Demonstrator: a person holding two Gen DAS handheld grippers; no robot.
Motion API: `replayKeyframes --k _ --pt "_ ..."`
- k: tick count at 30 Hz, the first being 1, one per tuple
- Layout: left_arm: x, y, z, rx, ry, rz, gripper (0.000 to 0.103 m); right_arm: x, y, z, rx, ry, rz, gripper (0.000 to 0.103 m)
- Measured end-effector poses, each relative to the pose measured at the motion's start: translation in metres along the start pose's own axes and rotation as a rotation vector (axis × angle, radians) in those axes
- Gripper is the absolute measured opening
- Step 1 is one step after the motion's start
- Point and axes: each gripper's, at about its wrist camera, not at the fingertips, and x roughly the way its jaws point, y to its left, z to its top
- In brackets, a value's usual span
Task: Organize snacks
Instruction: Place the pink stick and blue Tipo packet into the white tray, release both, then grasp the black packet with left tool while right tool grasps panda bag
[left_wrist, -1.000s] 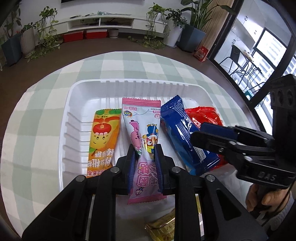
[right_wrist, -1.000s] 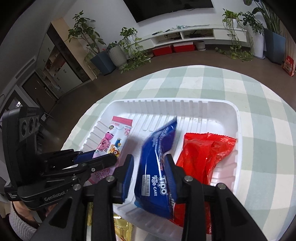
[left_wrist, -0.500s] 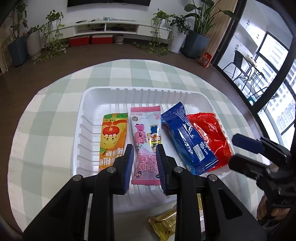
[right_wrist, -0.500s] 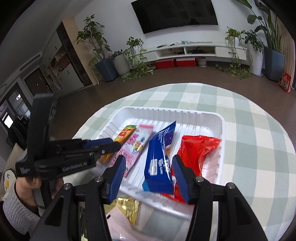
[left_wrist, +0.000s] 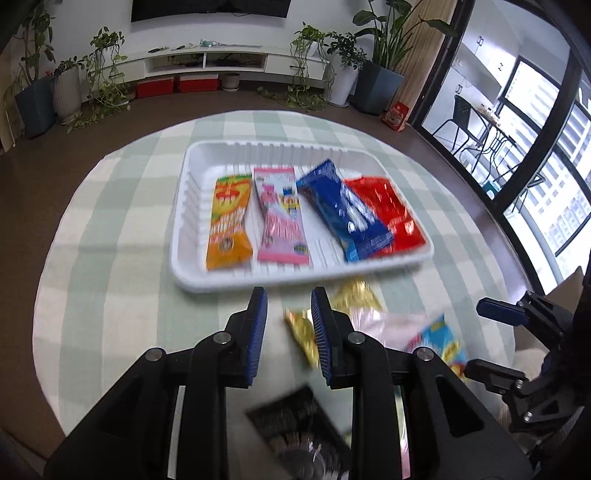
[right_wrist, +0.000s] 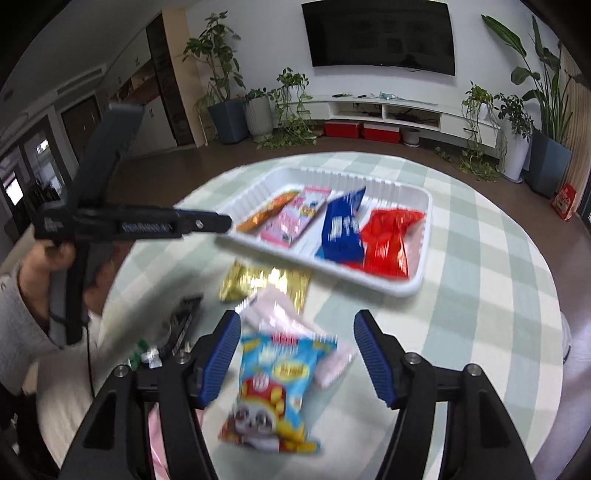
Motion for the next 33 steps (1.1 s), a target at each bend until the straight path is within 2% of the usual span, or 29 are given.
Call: replayKeyframes --k 5,11,16,19,28,33 --pt "-0.020 0.002 -0.041 -0.012 0.024 0.007 0.023 0.005 0.015 -0.033 -0.013 0.060 -0.018 0.067" --pt "-0.039 0.003 -0.072 -0.035 0.032 0.001 0.023 0.016 0.024 -0.047 -0.012 0.086 -0.028 0.067" --pt "-0.045 0.002 -0.078 -0.045 0.034 -0.008 0.023 0.024 0.030 -0.050 -0.037 0.103 -0.060 0.067" --pt "-0.043 0.001 -0.081 -0.042 0.050 -0.012 0.023 0.030 0.030 -0.050 -0.043 0.112 -0.074 0.060" --pt "-0.035 -0.005 -0.095 -0.043 0.110 -0.019 0.023 0.025 0.024 -0.052 -0.020 0.089 -0.036 0.048" --pt "-0.028 -0.012 -0.103 -0.032 0.149 -0.019 0.023 0.019 0.016 -0.056 0.020 0.077 -0.019 0.047"
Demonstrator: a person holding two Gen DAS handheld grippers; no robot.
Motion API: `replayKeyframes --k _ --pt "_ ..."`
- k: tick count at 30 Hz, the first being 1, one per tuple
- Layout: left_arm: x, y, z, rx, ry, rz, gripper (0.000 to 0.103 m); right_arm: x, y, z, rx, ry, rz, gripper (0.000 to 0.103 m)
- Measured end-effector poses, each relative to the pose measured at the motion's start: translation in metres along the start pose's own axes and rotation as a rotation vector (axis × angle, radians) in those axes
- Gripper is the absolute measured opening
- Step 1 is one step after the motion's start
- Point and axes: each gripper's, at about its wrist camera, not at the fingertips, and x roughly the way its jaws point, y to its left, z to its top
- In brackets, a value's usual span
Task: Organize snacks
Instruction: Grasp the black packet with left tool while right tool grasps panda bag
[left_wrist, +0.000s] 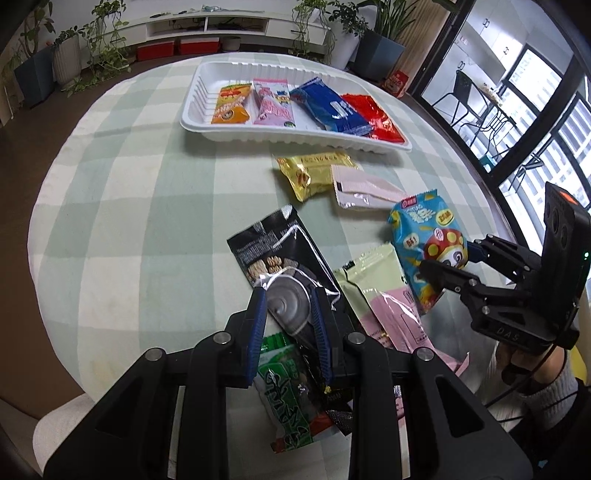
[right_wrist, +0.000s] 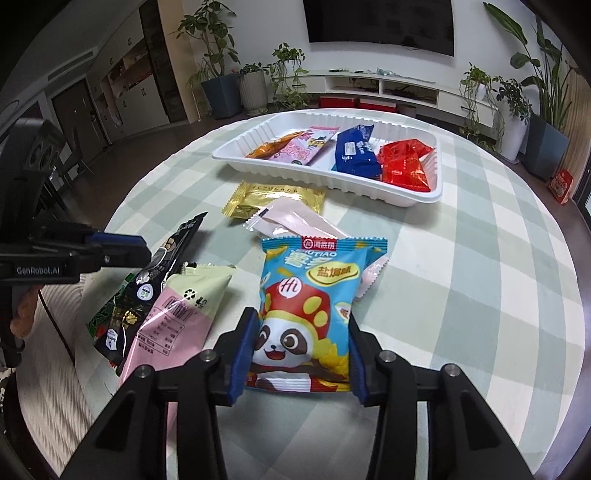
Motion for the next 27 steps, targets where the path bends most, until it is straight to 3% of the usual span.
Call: replayKeyframes --k 12,14,16,27 --pt "0.005 -0.013 -0.005 -0.002 0.011 0.041 0.026 -0.005 -0.003 -0.006 0.008 -0.009 -0.003 0.047" --pt "0.006 -0.012 -0.006 -0.020 0.023 0.029 0.032 -0.005 -0.003 -0.007 0.006 -0.009 -0.005 0.047" --pt "0.008 -0.012 -0.008 -0.048 0.045 0.013 0.051 -0.005 -0.003 -0.007 0.004 -0.010 -0.005 0.047" --pt "0.017 -0.021 -0.013 -0.003 0.021 0.033 0.052 -0.005 -0.003 -0.008 0.002 -0.005 -0.017 0.052"
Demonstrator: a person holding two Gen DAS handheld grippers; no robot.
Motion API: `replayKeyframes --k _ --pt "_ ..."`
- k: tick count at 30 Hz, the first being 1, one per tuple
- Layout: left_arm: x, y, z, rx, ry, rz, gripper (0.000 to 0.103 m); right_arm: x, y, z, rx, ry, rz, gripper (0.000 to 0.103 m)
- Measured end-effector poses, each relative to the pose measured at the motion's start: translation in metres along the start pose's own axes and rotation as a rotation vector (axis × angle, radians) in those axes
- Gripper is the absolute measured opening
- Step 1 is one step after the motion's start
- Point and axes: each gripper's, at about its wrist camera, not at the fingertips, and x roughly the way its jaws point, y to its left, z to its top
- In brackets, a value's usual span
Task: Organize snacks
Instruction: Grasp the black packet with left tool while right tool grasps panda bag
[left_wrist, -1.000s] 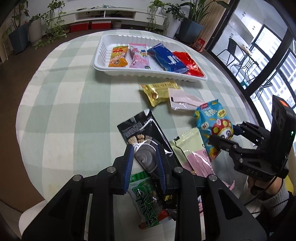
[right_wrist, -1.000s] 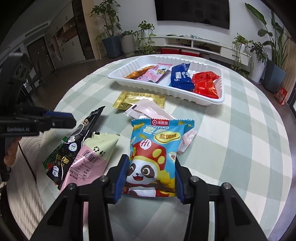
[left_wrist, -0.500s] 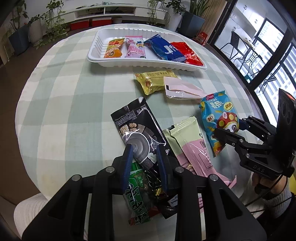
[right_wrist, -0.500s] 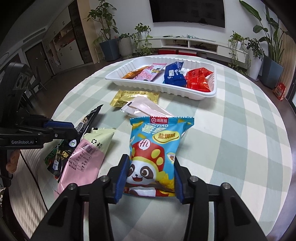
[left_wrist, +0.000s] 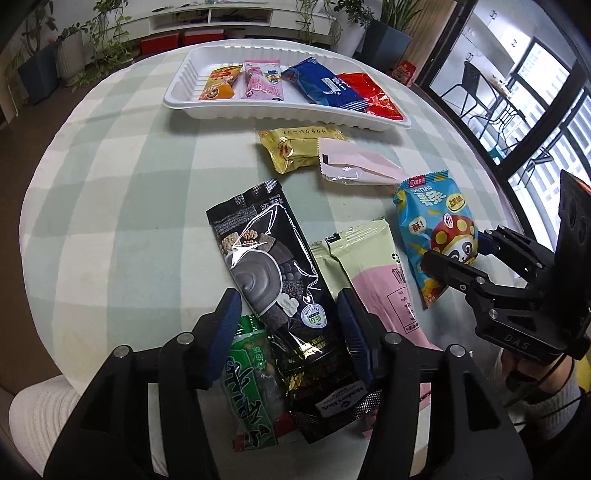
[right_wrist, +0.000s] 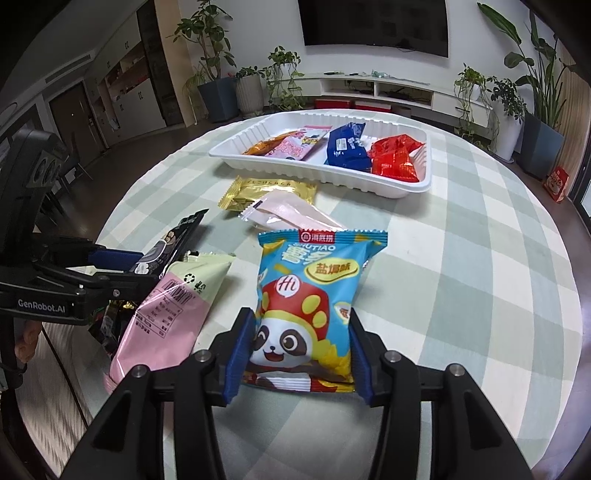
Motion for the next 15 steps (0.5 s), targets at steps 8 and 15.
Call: replayKeyframes --k 8,15 --pt "0.0007 0.0019 -0.0032 0.033 -0.021 -0.013 0.040 0.0037 0.0037 -0.0018 -0.012 -0.001 -0.019 0.054" --pt "-0.0024 0.0031 -0.0051 0.041 -0.045 -0.037 0.026 0.0020 0.0032 -0.0030 -0.008 -0.017 -0.016 0.048"
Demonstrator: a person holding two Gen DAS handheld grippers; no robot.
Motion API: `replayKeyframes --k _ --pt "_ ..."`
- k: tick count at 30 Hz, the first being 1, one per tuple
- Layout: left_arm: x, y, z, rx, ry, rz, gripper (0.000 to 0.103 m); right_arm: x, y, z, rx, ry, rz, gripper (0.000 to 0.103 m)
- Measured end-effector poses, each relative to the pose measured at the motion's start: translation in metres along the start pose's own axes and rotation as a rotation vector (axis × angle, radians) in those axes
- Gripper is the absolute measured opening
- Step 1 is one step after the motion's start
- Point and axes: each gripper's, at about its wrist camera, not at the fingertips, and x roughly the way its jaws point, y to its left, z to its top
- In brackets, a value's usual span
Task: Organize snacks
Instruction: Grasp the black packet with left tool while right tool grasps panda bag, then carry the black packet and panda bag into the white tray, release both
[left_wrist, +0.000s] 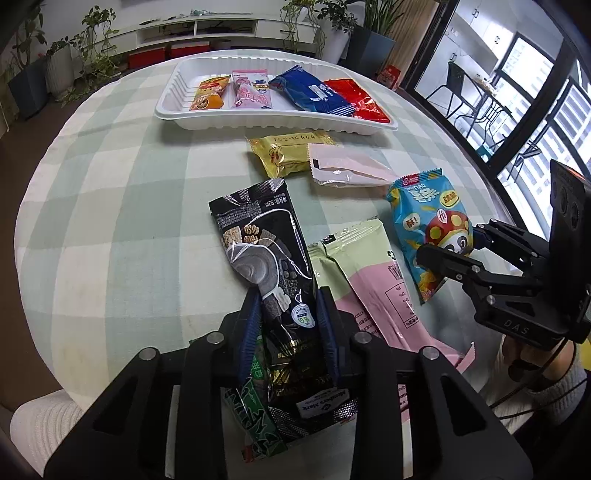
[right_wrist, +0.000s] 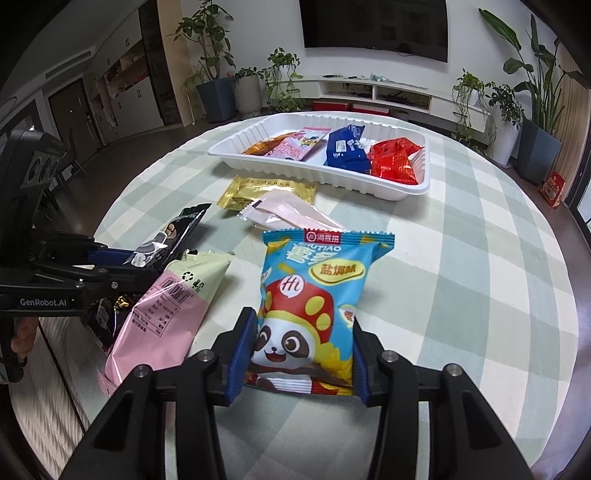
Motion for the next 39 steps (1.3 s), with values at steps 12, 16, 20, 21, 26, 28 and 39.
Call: replayKeyframes --k 12,16,20,21,26,28,39 --pt "-0.005 0.005 -0.002 -0.018 -0.003 -0.057 0.020 -0.010 -0.015 0.001 0.111 -0.018 0.102 0.034" --pt "-0.007 0.007 -0.002 -0.025 -0.007 -0.073 0.018 -0.017 -0.020 0.000 0.147 -0.035 0.133 0.033" --pt "-0.011 0.008 -0.001 -0.038 -0.014 -0.095 0.016 -0.025 -0.028 0.000 0.187 -0.059 0.156 0.032" --pt "-0.012 0.007 -0.001 -0.032 -0.013 -0.100 0.016 -0.027 -0.031 0.001 0.203 -0.063 0.166 0.032" --pt "-0.022 0.007 0.006 -0.040 -0.042 -0.116 0.015 -0.031 -0.040 0.005 0.243 -0.075 0.201 0.032" --pt "-0.026 0.009 0.011 -0.044 -0.053 -0.123 0.015 -0.032 -0.044 0.010 0.256 -0.083 0.215 0.032" --pt "-0.038 0.028 0.074 -0.056 -0.126 -0.134 0.014 -0.025 -0.067 0.061 0.288 -0.130 0.252 0.032"
